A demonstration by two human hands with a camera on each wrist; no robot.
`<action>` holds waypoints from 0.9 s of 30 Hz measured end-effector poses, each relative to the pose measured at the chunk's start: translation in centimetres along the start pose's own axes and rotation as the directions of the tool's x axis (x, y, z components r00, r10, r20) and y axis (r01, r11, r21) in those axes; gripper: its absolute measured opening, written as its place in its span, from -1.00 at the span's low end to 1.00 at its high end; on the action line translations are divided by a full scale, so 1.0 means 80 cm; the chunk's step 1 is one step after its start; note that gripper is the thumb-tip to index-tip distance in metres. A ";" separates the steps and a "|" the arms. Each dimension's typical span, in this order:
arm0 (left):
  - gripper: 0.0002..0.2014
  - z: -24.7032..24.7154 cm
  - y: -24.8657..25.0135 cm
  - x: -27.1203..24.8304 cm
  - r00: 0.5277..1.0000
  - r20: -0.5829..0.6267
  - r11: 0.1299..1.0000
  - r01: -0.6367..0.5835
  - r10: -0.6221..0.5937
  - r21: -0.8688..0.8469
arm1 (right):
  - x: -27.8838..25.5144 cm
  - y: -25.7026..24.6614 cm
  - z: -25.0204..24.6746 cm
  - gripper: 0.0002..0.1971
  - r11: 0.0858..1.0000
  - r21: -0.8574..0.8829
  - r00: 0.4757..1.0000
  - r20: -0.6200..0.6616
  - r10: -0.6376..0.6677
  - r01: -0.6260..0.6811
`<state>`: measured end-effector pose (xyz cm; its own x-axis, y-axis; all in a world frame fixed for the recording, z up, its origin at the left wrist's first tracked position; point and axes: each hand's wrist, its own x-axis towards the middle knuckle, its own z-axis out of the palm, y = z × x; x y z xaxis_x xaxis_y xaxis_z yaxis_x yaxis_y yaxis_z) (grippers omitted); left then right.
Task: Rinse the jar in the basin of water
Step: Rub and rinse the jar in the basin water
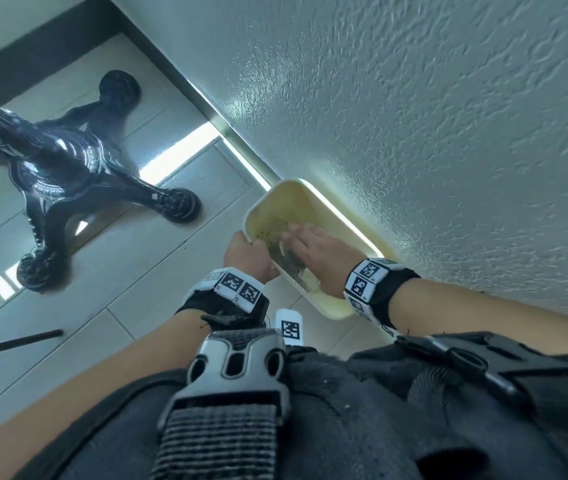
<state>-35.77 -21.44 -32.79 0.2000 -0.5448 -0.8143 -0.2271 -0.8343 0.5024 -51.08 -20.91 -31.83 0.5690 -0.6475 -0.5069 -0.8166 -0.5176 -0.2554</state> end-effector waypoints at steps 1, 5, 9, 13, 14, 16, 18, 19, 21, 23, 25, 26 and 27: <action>-0.68 0.001 0.000 0.000 1.000 0.002 1.000 0.003 -0.003 -0.009 | 0.001 0.001 0.002 0.00 1.000 0.006 1.000 0.009 -0.026 0.026; -0.66 0.004 -0.002 -0.001 0.999 -0.008 0.990 0.038 -0.039 -0.133 | -0.005 0.006 0.000 0.00 0.988 0.152 0.999 -0.032 -0.025 0.030; -0.65 0.004 0.002 -0.006 0.999 0.008 0.991 0.042 -0.041 -0.127 | -0.011 0.012 -0.001 0.06 0.954 0.298 0.999 -0.031 0.019 -0.009; -0.62 0.003 0.003 -0.007 0.999 0.004 0.984 0.045 -0.045 -0.172 | -0.012 0.013 0.003 0.08 0.928 0.369 0.999 0.004 0.053 -0.050; -0.61 0.004 0.002 -0.007 0.999 0.003 0.982 0.045 -0.045 -0.181 | -0.011 0.012 0.003 0.08 0.932 0.358 0.999 0.020 0.051 -0.055; -0.61 0.003 0.004 -0.010 0.999 0.028 0.984 0.050 -0.046 -0.170 | -0.011 0.013 -0.001 0.07 0.950 0.309 0.999 0.039 0.038 -0.048; -0.61 0.002 0.005 -0.012 0.998 0.042 0.985 0.049 -0.042 -0.167 | -0.011 0.016 -0.010 0.02 0.968 0.246 0.999 0.019 0.048 -0.052; -0.63 0.002 0.005 -0.011 0.998 0.052 0.987 0.051 -0.043 -0.153 | -0.011 0.019 -0.012 -0.03 0.977 0.206 0.998 -0.003 0.058 -0.056; -0.72 0.002 0.004 -0.010 0.999 0.038 0.995 0.025 -0.022 -0.096 | -0.010 0.019 -0.012 -0.10 0.984 0.171 0.999 -0.014 0.040 -0.038; -0.69 0.003 0.001 -0.009 0.999 0.036 0.992 0.011 -0.007 -0.123 | -0.009 0.014 -0.005 -0.08 0.988 0.146 0.998 0.027 -0.051 0.046; -0.56 0.004 -0.001 -0.007 0.999 0.039 0.986 0.021 -0.015 -0.165 | -0.012 0.010 0.002 -0.05 0.987 0.142 0.995 0.051 -0.088 0.079; -0.57 0.005 -0.003 -0.006 0.999 0.044 0.985 0.027 -0.019 -0.170 | -0.013 0.010 0.003 -0.05 0.987 0.151 0.997 0.039 -0.061 0.055; -0.58 0.007 -0.004 -0.003 0.999 0.047 0.982 0.034 -0.026 -0.185 | -0.013 0.011 0.004 -0.06 0.990 0.136 0.999 0.021 -0.039 0.036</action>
<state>-36.27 -20.96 -32.92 0.1609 -0.5187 -0.8397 -0.0403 -0.8535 0.5195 -52.40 -20.48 -31.80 0.5983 -0.6147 -0.5140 -0.8013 -0.4598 -0.3828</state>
